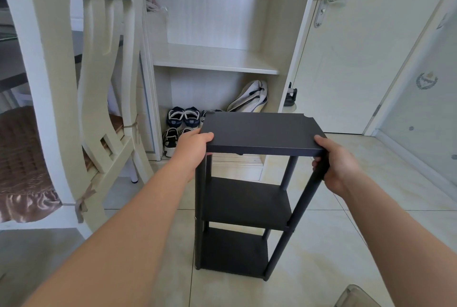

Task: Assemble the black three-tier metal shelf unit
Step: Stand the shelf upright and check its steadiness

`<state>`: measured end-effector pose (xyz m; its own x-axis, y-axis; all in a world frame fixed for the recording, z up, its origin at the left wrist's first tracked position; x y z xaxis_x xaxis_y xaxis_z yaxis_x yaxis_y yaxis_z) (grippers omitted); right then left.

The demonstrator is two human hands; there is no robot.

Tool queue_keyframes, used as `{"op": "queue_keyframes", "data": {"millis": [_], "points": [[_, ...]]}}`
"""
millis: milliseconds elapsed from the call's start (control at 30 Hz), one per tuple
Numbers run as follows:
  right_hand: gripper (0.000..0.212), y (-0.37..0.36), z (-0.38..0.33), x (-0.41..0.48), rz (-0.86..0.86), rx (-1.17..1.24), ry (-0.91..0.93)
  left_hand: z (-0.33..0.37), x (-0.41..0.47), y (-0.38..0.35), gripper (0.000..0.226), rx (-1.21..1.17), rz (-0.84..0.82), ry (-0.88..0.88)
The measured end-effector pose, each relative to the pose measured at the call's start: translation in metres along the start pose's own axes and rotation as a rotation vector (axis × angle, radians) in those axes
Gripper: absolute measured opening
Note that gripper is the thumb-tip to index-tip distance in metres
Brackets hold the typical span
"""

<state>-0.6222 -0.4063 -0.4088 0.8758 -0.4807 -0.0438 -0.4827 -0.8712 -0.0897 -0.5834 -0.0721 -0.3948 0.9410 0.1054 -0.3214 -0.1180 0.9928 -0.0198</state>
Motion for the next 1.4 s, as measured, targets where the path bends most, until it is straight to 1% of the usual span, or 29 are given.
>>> {"op": "queue_keyframes", "data": {"millis": [200,367,467,533,600,633,667,700,800,833,867,900,967,1000,1033,1067,1100,1133,1167,1200,1233,1300,1333,1400], "points": [[0.014,-0.003,0.008,0.003,-0.006,0.021,-0.055,0.002,-0.003,-0.003,0.017,-0.008,0.026,-0.002],[0.007,0.001,0.014,0.004,0.021,-0.054,-0.057,-0.002,0.000,-0.001,0.021,0.015,0.050,0.016],[0.006,0.003,0.014,0.003,0.048,-0.072,-0.040,-0.003,0.002,-0.003,0.021,0.067,0.064,0.001],[0.009,0.004,0.012,0.000,0.068,-0.068,-0.029,-0.003,0.001,-0.001,0.023,0.166,0.080,0.029],[0.011,0.006,0.012,-0.002,0.093,-0.048,-0.033,-0.008,-0.002,0.006,0.046,0.423,0.104,0.126],[0.013,0.007,0.012,-0.003,0.103,-0.036,-0.040,-0.011,-0.003,0.011,0.053,0.559,0.113,0.181],[0.014,0.007,0.012,-0.004,0.114,-0.030,-0.043,-0.013,-0.004,0.013,0.052,0.631,0.108,0.212],[0.015,0.008,0.012,-0.006,0.122,-0.030,-0.040,-0.012,-0.005,0.014,0.048,0.642,0.099,0.211],[0.014,0.005,0.011,-0.010,0.129,-0.009,-0.035,-0.005,0.000,0.009,0.034,0.538,0.096,0.088],[0.014,0.003,0.012,-0.011,0.111,0.014,-0.049,-0.003,0.002,0.008,0.031,0.480,0.101,0.036],[0.014,0.000,0.013,-0.013,0.073,0.031,-0.075,-0.002,0.003,0.007,0.033,0.415,0.099,-0.010],[0.015,-0.005,0.016,-0.017,0.007,0.030,-0.117,0.000,0.002,0.006,0.043,0.355,0.088,-0.041],[0.017,-0.020,0.020,-0.031,-0.210,-0.019,-0.232,-0.001,0.003,0.003,0.069,0.314,0.073,-0.056],[0.016,-0.026,0.021,-0.039,-0.313,-0.048,-0.278,-0.003,0.004,0.001,0.072,0.309,0.063,-0.040],[0.020,-0.027,0.022,-0.043,-0.371,-0.086,-0.307,-0.006,0.002,-0.005,0.068,0.297,0.043,-0.010],[0.029,-0.020,0.021,-0.042,-0.358,-0.143,-0.312,-0.011,0.001,-0.012,0.063,0.281,0.015,0.040],[0.040,-0.008,0.018,-0.034,-0.270,-0.203,-0.280,-0.017,-0.003,-0.023,0.060,0.262,-0.037,0.096],[0.048,0.007,0.011,-0.026,-0.141,-0.262,-0.214,-0.025,-0.008,-0.038,0.059,0.245,-0.112,0.150],[0.052,0.020,0.002,-0.018,-0.004,-0.300,-0.121,-0.032,-0.014,-0.054,0.059,0.227,-0.192,0.191],[0.052,0.027,-0.006,-0.011,0.093,-0.306,-0.030,-0.038,-0.021,-0.068,0.058,0.210,-0.258,0.212],[0.052,0.028,-0.010,-0.005,0.122,-0.290,0.041,-0.044,-0.025,-0.079,0.054,0.194,-0.298,0.216],[0.050,0.014,-0.007,0.001,0.049,-0.262,0.083,-0.051,-0.029,-0.095,0.042,0.190,-0.343,0.205],[0.045,0.006,-0.005,0.003,-0.010,-0.267,0.082,-0.053,-0.030,-0.098,0.036,0.190,-0.349,0.197],[0.030,-0.002,-0.001,0.004,-0.069,-0.297,0.088,-0.052,-0.029,-0.096,0.032,0.183,-0.349,0.199]]}}
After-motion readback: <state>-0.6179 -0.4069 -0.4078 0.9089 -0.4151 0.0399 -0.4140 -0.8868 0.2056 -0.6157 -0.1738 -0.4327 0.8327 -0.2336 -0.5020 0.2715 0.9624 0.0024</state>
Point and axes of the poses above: each hand's wrist, its own x-axis towards the middle knuckle, its own y-axis out of the back of the hand, z = x × y, the point moved 10 cm from there along x, towards the middle knuckle, and after that the axes turned 12 degrees about y, right-handed, at the moved point
